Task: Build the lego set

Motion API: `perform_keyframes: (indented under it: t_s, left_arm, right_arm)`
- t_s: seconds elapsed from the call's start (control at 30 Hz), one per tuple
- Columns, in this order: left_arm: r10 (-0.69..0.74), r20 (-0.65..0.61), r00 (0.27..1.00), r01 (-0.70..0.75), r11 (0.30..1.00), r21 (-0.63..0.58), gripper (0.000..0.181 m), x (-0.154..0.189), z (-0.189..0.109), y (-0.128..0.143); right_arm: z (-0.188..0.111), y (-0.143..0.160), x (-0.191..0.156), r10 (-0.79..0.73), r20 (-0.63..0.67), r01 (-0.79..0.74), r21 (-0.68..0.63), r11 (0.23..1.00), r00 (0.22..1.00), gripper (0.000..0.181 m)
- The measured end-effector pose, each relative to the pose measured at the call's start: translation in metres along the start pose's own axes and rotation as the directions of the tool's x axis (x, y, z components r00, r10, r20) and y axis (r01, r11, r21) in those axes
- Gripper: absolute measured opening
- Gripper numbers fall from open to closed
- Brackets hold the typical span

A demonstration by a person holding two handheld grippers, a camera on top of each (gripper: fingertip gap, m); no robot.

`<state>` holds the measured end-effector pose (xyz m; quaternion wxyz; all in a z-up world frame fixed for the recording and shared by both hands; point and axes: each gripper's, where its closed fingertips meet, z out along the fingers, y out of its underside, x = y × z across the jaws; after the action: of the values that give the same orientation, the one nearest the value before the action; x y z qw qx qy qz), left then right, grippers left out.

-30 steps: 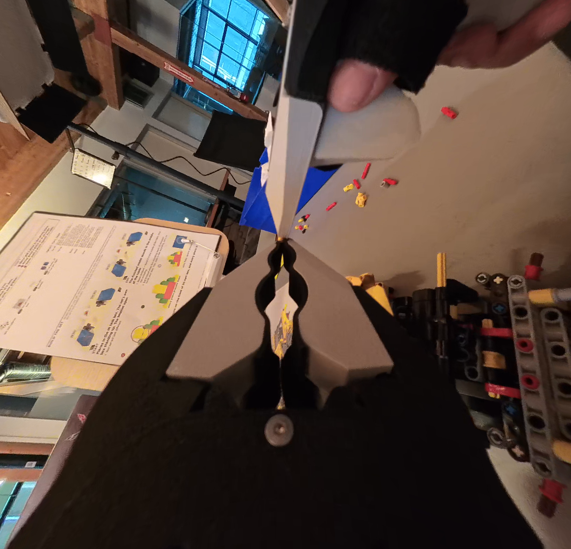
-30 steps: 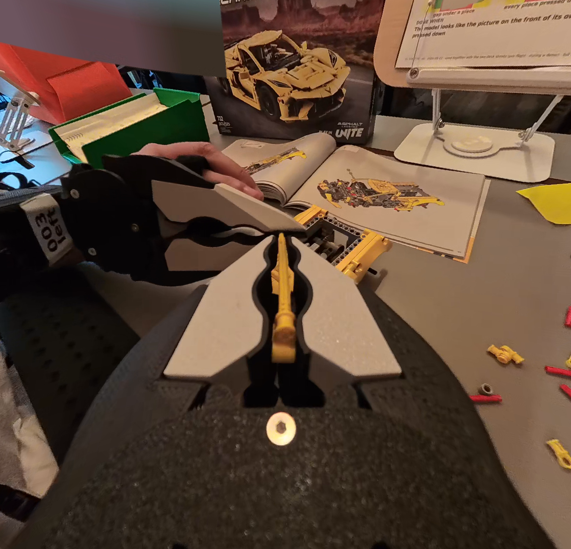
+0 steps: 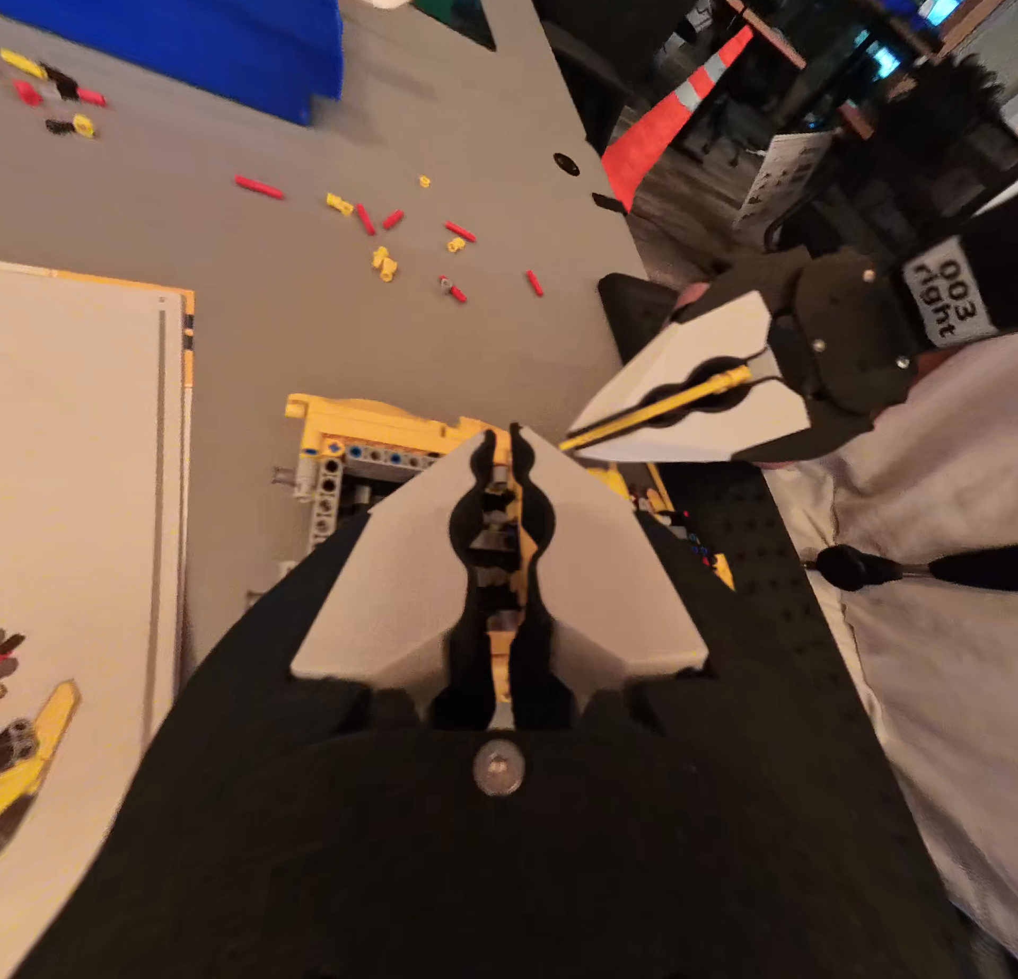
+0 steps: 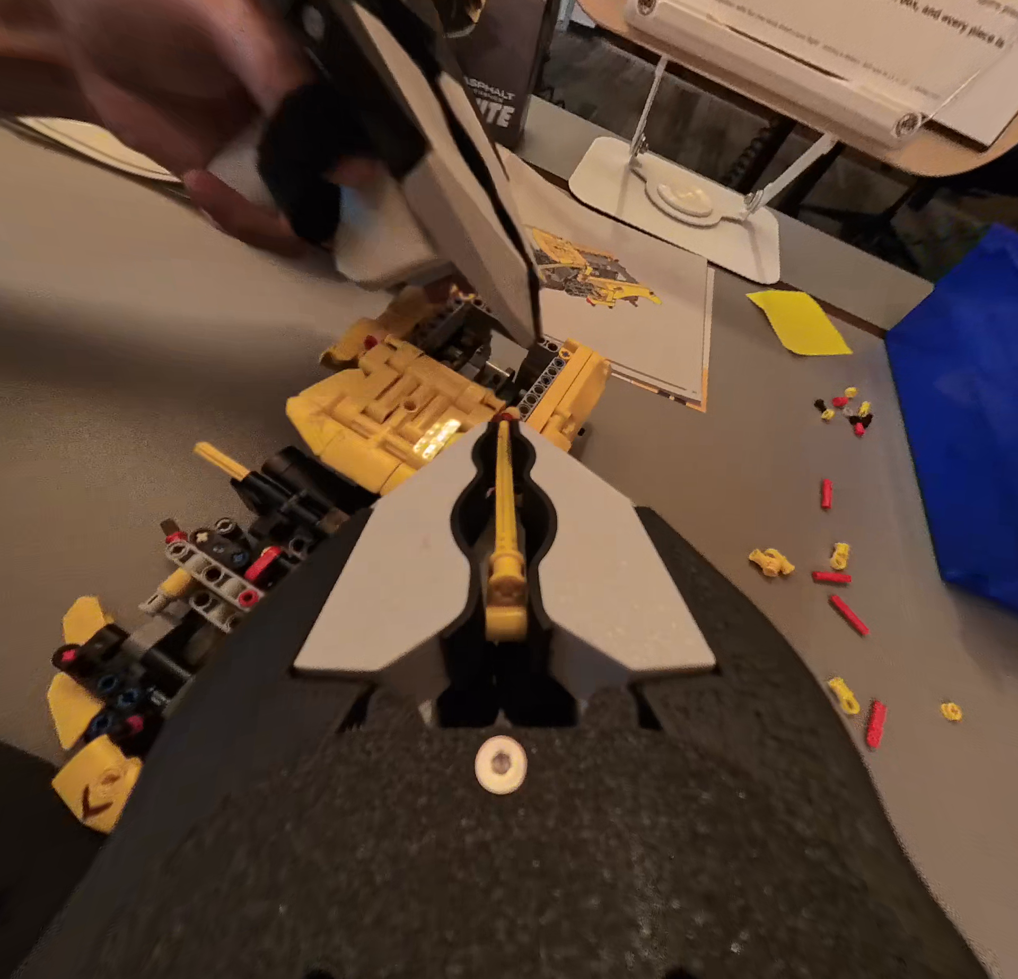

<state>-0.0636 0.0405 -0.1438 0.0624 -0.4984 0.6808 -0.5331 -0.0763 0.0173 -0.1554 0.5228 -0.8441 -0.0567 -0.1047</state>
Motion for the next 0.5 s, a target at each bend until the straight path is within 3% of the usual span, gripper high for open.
perform_keyframes:
  t_s: [0.17, 0.37, 0.5]
  left_arm:
    - [-0.047, -0.098, 0.994, 0.040, 0.996, -0.073, 0.000, -0.010, 0.012, 0.007]
    - [0.123, 0.013, 0.992, -0.119, 0.982, -0.146, 0.000, -0.009, 0.017, 0.012]
    - [0.135, 0.030, 0.990, -0.128, 0.976, -0.175, 0.000, -0.009, 0.024, 0.020]
  right_arm:
    - [0.006, 0.003, 0.000, 0.088, 0.022, -0.087, -0.021, 0.996, 0.996, 0.003]
    - [0.010, 0.008, 0.002, 0.114, 0.027, -0.113, -0.038, 0.993, 0.993, 0.003]
    - [0.011, 0.008, 0.003, 0.122, 0.036, -0.120, -0.042, 0.992, 0.992, 0.003]
